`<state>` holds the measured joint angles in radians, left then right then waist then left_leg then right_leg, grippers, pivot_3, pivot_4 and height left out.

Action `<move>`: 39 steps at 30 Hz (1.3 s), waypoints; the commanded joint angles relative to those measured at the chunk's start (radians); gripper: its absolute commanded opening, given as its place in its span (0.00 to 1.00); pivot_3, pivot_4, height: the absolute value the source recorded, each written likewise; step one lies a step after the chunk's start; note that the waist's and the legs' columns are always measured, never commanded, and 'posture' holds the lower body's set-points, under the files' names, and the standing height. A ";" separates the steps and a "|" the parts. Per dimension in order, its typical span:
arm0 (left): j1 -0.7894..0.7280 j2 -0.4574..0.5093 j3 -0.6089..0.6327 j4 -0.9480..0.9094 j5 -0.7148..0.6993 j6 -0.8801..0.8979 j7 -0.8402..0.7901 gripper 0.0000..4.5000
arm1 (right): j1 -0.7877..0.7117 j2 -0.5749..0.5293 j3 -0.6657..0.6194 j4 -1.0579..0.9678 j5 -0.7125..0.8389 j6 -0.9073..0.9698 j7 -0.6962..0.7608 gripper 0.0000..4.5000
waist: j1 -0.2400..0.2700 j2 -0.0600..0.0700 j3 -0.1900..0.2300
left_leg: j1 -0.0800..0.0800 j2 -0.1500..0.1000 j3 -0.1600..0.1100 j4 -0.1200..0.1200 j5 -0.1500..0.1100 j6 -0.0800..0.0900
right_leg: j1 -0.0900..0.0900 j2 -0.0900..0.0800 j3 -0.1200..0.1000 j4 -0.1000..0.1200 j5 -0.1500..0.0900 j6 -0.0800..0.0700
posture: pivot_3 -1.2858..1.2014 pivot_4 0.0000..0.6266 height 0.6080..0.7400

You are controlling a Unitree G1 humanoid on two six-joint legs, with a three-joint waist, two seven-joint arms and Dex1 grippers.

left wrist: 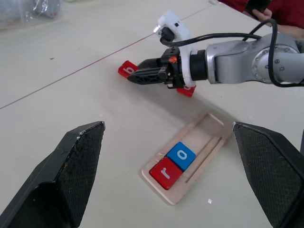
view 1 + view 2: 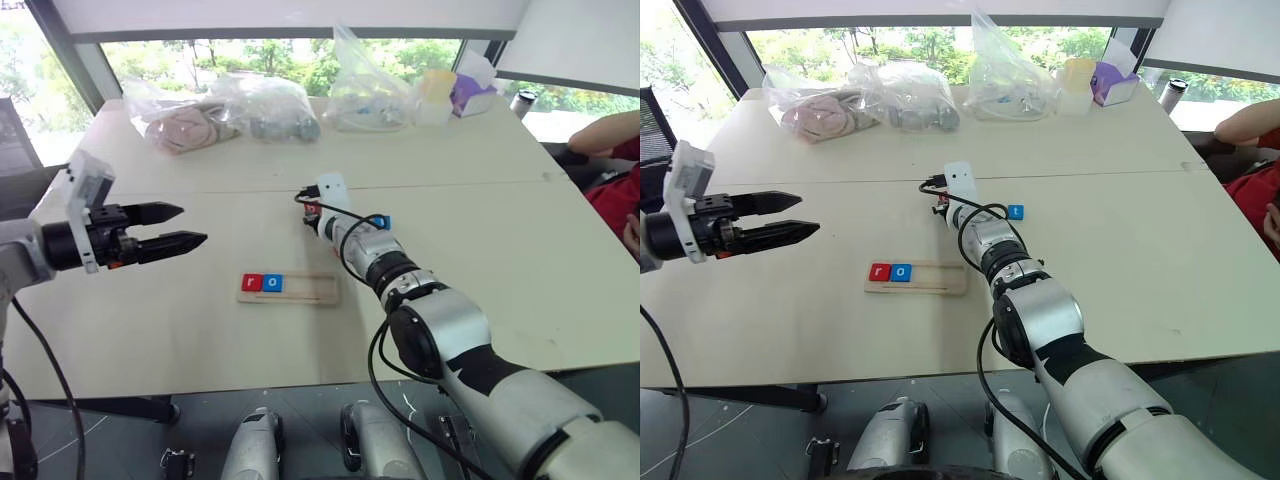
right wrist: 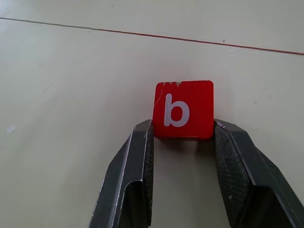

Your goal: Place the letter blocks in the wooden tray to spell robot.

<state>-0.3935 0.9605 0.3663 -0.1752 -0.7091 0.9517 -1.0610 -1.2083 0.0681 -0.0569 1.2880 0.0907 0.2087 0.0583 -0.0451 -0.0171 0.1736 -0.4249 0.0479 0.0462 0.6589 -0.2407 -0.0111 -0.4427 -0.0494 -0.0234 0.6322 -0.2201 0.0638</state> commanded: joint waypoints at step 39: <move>-0.083 -0.007 -0.367 -0.041 0.117 -0.178 -0.122 1.00 | 0.812 0.049 -0.073 -1.936 -0.032 1.406 -0.099 0.26 | 0.028 0.000 0.000 | 0.013 -0.001 0.006 -0.012 0.000 0.000 | 0.000 0.005 0.013 -0.002 -0.004 -0.010 | 0.52 0.24 1.00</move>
<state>-0.4732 0.9434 -0.0215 -0.2099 -0.5975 0.7926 -1.1776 -0.3959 0.1095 -0.1261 -0.6319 0.0596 1.6075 -0.0378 -0.0173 -0.0170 0.1734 -0.4121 0.0470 0.0519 0.6473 -0.2406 -0.0114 -0.4429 -0.0445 -0.0108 0.6301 -0.2241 0.0535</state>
